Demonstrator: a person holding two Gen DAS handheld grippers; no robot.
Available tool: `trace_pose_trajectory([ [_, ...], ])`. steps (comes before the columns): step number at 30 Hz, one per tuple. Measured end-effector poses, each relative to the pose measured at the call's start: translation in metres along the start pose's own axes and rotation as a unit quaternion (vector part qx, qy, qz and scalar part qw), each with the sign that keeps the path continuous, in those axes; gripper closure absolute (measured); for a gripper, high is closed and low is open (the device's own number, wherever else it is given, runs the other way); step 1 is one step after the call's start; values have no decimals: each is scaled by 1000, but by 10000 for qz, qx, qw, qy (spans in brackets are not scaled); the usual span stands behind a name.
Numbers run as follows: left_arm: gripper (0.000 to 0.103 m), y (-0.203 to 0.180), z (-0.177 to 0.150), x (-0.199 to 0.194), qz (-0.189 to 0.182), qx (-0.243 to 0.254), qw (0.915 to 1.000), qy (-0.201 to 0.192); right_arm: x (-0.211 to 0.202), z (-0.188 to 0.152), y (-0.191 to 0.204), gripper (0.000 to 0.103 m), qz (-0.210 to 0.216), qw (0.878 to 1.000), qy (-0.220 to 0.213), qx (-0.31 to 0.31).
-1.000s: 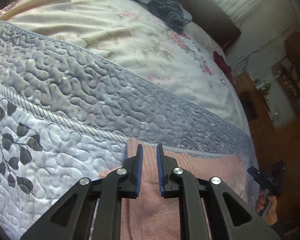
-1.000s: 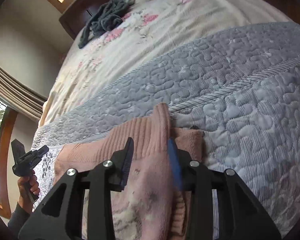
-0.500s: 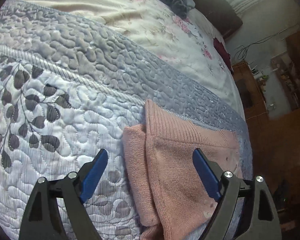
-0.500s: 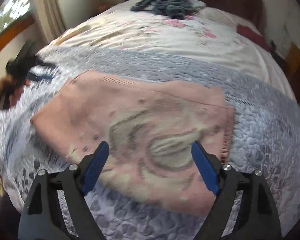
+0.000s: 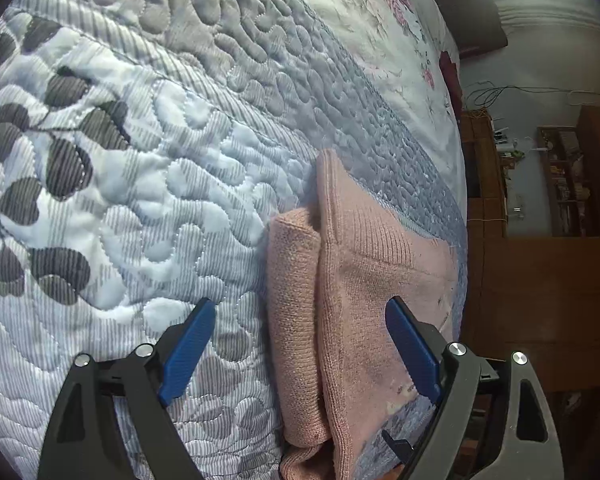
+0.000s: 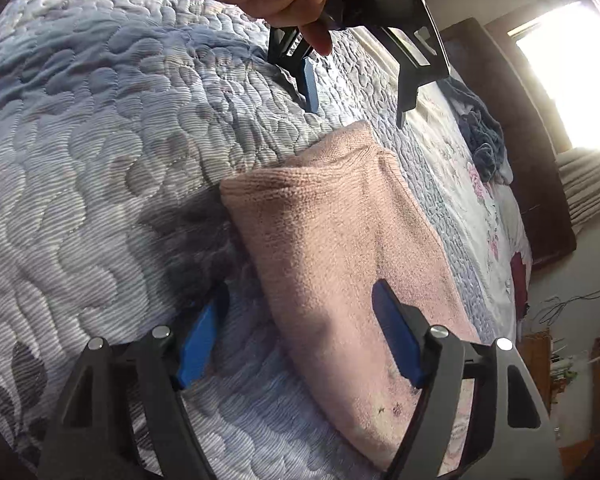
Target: Fold small clothes
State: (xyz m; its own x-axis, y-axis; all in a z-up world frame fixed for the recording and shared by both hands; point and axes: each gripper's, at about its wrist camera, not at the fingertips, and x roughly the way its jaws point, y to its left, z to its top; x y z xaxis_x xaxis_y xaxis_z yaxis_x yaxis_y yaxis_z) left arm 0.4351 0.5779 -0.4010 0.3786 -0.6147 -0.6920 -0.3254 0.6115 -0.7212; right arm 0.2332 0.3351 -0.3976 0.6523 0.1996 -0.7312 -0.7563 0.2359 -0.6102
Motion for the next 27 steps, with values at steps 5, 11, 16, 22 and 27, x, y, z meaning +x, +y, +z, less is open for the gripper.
trace_pose_trajectory([
  [5, 16, 0, 8, 8, -123, 31, 9999, 103, 22, 16, 8, 30, -432, 9987, 124, -222],
  [11, 16, 4, 11, 6, -268, -106, 9995, 163, 41, 32, -10, 74, -346, 9990, 260, 117],
  [16, 16, 5, 10, 6, -375, -248, 9984, 334, 30, 33, -36, 86, -261, 9979, 110, 577],
  [22, 16, -2, 16, 21, -349, -374, 9976, 464, 22, 34, -58, 87, -183, 9965, -26, 815],
  [27, 18, -19, 21, 36, -110, -333, 9976, 591, 11, 32, -64, 92, -161, 9953, -155, 942],
])
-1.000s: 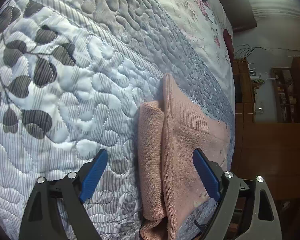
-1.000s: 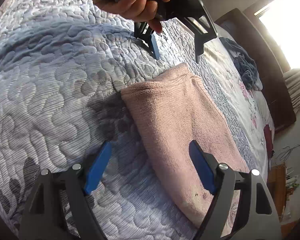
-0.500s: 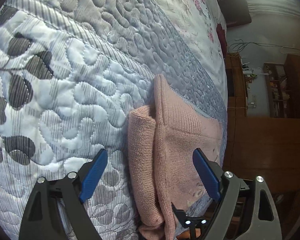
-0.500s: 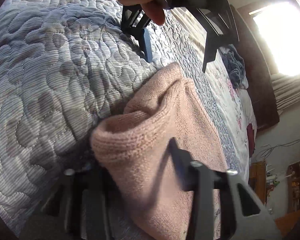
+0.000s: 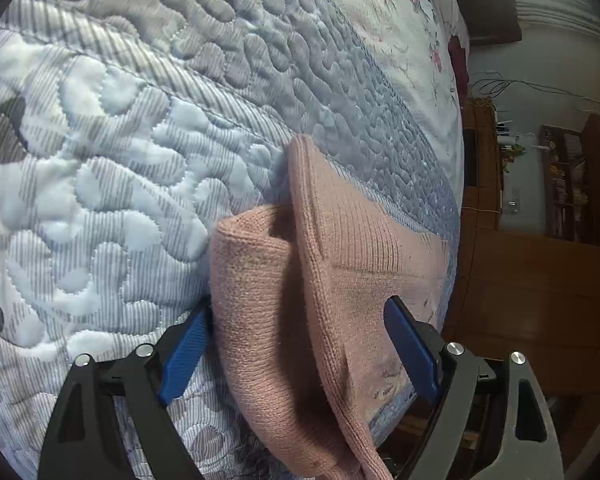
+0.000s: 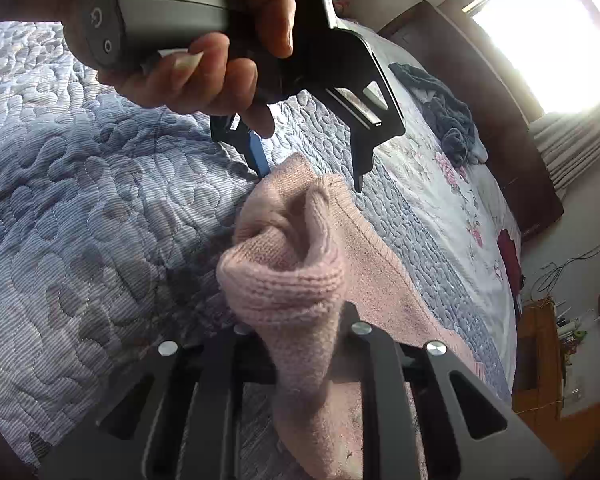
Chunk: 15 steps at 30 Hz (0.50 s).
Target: Fold small clothes
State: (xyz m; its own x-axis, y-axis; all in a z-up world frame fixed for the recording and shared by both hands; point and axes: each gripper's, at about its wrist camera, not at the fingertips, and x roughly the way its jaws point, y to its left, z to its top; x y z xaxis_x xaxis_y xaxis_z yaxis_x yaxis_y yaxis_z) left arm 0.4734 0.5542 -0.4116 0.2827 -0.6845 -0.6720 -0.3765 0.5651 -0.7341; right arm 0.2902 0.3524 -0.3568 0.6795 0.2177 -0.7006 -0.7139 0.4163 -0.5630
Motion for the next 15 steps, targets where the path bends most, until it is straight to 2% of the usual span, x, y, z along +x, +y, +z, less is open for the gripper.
trace_pose_trajectory([
  [2, 20, -6, 1, 6, 152, 42, 9999, 47, -1, 0, -2, 92, 30, 10000, -3, 54],
  [6, 20, -8, 3, 9, 186, 56, 9998, 66, 9, -2, -1, 92, 66, 10000, 55, -17],
  [8, 25, -7, 2, 10, 248, 67, 9996, 64, 10, -5, 7, 91, 64, 9999, 57, -127],
  [10, 38, -4, 4, 10, 306, 51, 9995, 53, 7, -11, 22, 84, 34, 9991, 102, -410],
  [12, 43, 1, 3, 6, 268, -11, 9996, 35, -3, -20, 34, 54, -116, 9980, -64, -622],
  [13, 43, 2, 3, 5, 256, 15, 9997, 42, -8, -26, 39, 50, -174, 9972, -144, -713],
  [15, 42, 1, 2, 7, 267, 86, 9996, 86, -9, -34, 50, 49, -279, 9951, -119, -938],
])
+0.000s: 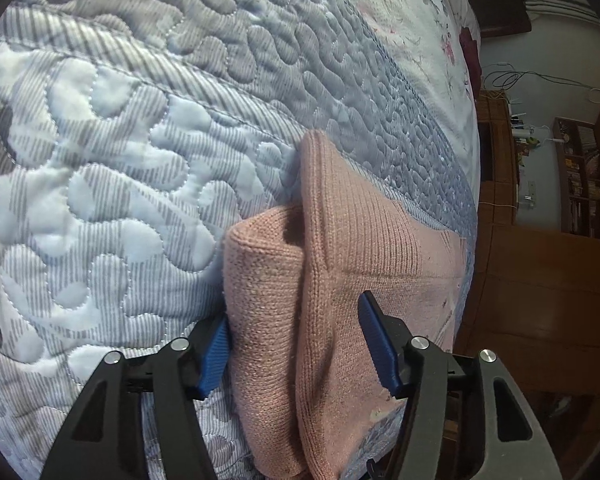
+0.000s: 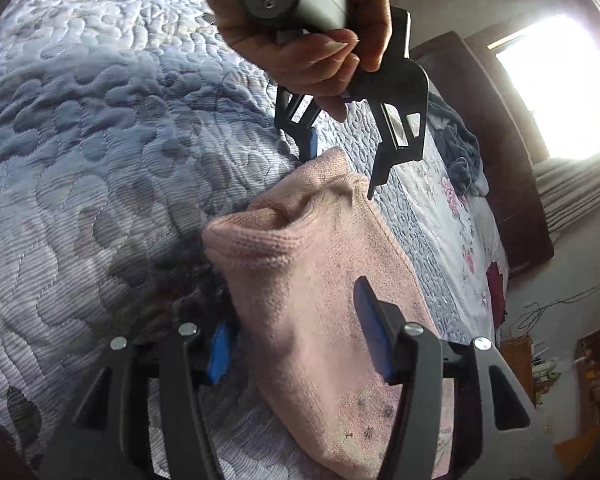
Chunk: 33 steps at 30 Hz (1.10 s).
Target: Fold small clothes
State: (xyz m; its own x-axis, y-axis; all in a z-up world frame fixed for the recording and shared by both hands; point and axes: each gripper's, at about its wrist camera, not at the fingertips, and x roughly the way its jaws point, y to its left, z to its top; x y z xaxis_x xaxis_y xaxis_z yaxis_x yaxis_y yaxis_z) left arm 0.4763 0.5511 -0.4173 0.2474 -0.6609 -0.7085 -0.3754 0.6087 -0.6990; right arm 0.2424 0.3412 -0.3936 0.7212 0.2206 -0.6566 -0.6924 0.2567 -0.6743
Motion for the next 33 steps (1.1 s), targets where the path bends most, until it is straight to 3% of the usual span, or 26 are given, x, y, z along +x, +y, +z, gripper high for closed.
trace_pose_trajectory([
  [4, 43, 3, -1, 1, -25, -64, 10000, -31, 13, 0, 10, 53, -39, 9998, 106, -173],
  [5, 48, 2, -1, 1, 5, -72, 10000, -23, 19, 1, 10, 57, -56, 9997, 152, -168],
  [6, 64, 2, -1, 3, 37, -103, 9999, 16, 23, 2, 9, 62, -49, 9997, 193, -140],
  [7, 71, 1, -1, 5, 45, -132, 9999, 35, 28, 2, 7, 67, -22, 9997, 222, -95],
  [8, 76, 1, -1, 4, 38, -144, 9999, 19, 30, 3, 5, 79, 0, 9997, 237, -40],
  [10, 79, -1, -1, 0, 17, -168, 9998, -54, 30, 4, -3, 85, 75, 9995, 245, 157],
  [21, 82, -73, -5, -33, 126, 200, 9993, -302, -9, -1, -87, 90, 296, 9879, -85, 1519],
  [33, 82, -155, -11, -46, 447, 677, 9959, -390, -39, -22, -139, 91, 288, 9735, -344, 2242],
])
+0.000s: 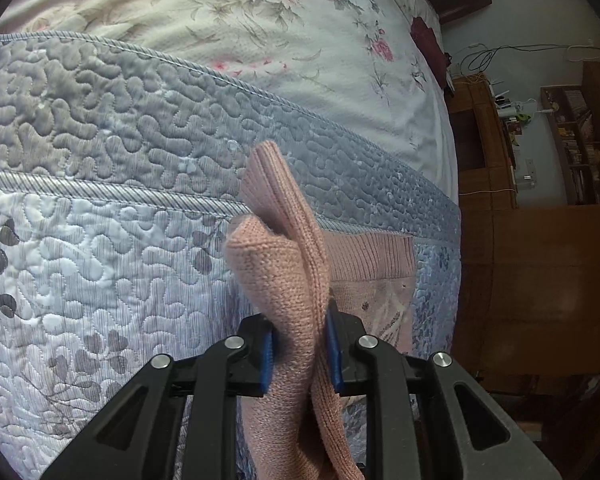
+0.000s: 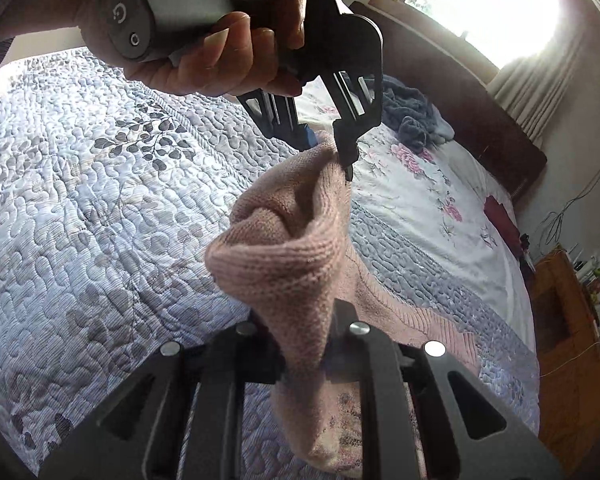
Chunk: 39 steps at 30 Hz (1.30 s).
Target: Fold small clothes
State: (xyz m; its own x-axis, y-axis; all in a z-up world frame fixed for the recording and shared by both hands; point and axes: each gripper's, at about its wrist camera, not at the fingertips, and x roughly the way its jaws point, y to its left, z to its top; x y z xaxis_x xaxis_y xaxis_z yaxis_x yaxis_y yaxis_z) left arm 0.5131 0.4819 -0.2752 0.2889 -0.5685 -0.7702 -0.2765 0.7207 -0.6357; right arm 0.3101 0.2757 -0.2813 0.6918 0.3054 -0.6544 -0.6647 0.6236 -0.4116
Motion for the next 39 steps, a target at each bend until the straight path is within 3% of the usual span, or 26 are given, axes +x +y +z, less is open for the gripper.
trace_pose_trajectory([
  [12, 83, -82, -3, -8, 265, 397, 9988, -99, -34, -7, -53, 91, 48, 9963, -251, 816],
  [19, 83, -138, -7, 11, 525, 687, 9962, -40, -48, -28, -95, 91, 117, 9873, -310, 1556],
  [28, 83, -196, -11, 63, 922, 938, 9913, 94, -50, -66, -142, 91, 304, 9720, -317, 2306],
  [39, 83, -244, -24, 155, 1409, 1149, 9827, 344, -39, -134, -193, 91, 472, 9469, -163, 3177],
])
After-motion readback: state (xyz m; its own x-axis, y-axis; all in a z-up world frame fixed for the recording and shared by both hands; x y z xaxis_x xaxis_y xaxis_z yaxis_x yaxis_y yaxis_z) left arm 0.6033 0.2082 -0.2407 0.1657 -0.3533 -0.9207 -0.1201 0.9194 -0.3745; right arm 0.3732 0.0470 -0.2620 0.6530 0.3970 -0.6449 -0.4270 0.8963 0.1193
